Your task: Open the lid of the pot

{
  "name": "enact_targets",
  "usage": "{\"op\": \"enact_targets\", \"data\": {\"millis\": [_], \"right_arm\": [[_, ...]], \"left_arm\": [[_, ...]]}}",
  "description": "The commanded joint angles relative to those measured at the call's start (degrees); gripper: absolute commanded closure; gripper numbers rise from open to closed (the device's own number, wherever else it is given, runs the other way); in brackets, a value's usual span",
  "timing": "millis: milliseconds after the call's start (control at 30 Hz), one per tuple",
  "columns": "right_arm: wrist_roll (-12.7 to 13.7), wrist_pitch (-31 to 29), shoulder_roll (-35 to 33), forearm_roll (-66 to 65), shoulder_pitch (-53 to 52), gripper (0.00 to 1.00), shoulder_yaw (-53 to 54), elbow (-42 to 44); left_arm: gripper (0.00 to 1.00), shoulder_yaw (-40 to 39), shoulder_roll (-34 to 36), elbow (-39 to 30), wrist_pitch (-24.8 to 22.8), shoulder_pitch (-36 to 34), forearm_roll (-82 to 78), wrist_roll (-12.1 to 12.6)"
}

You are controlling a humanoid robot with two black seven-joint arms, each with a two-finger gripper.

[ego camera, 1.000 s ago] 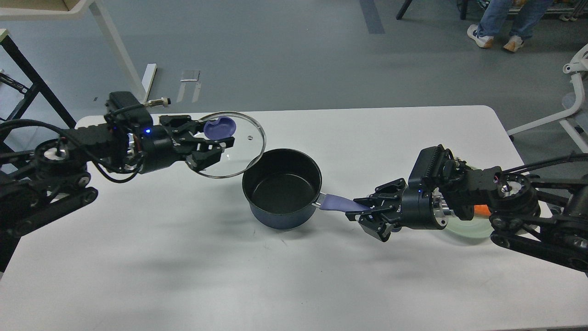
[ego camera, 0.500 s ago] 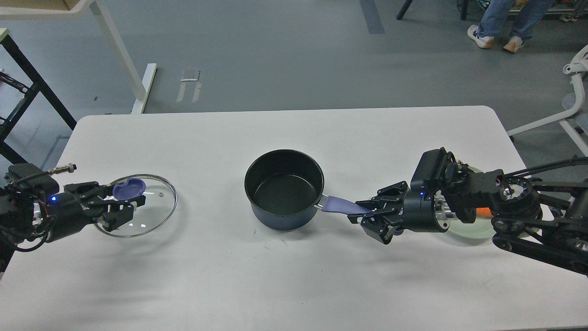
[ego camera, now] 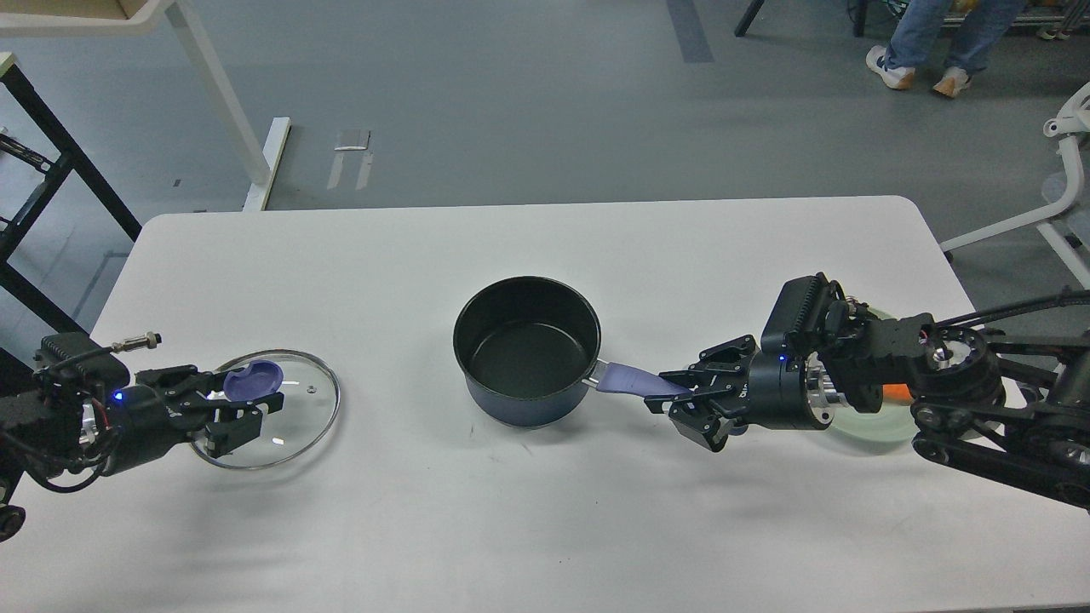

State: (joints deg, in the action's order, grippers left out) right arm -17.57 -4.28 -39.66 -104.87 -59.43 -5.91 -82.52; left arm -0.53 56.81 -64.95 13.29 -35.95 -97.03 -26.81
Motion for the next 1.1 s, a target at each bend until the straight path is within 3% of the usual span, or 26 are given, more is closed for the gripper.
{"op": "enact_targets", "data": {"millis": [0,133,200,267,333,500,633,733,867,933,1067], "right_arm": [[0.0,0.1,0.0,0.1,0.0,0.64,0.1,0.0],[0.0,0.1,0.0,0.1,0.0,0.46,0.2,-0.1],[0.0,0.4,-0.1,1.2,0.0,0.28,0.5,-0.1],[0.1,1.2,-0.2,3.7,-0.1,0.19,0.8,0.1],[0.1,2.6,-0.2,7.1,-0.2,0.02,1.2,0.3],[0.1,3.4,-1.6,16.5,-0.9,0.03,3.3,0.3],[-0.3,3.5,-5.8,25.3,0.2,0.02,12.8,1.0],[-0.4,3.4,-6.3,37.4,0.5,0.01,17.4,3.7],[0.3,3.3,-5.7,56.6,0.5,0.00,21.1,11.1],[0.4,3.5,-5.6,60.0,0.7,0.00,21.8,13.1],[-0.1,3.7,0.5,71.3,1.2,0.00,24.4,24.7]], "left_arm": [[0.18,0.0,0.1,0.0,0.0,0.0,0.3,0.0],[0.14,-0.2,-0.1,-0.3,-0.1,-0.7,0.6,0.0],[0.11,-1.0,0.0,-0.3,-0.3,-1.4,1.4,-0.3],[0.03,-1.3,0.0,-0.3,-0.5,-3.3,5.2,-0.6],[0.01,-1.3,0.1,-0.3,-0.9,-5.6,13.2,-1.2],[0.01,-1.2,0.1,-0.3,-2.7,-9.3,36.8,-1.2],[0.01,-1.4,0.0,0.0,-7.0,-13.6,55.4,-1.2],[0.01,-1.4,-1.1,1.0,-7.4,-14.9,69.0,-1.2],[0.01,-2.2,-7.8,6.6,-7.6,-16.0,83.1,-1.2],[0.01,-2.9,-9.6,8.5,-7.7,-16.0,84.9,-1.2],[0.01,-8.8,-18.4,16.6,-8.3,-15.9,86.5,-1.2]]}}
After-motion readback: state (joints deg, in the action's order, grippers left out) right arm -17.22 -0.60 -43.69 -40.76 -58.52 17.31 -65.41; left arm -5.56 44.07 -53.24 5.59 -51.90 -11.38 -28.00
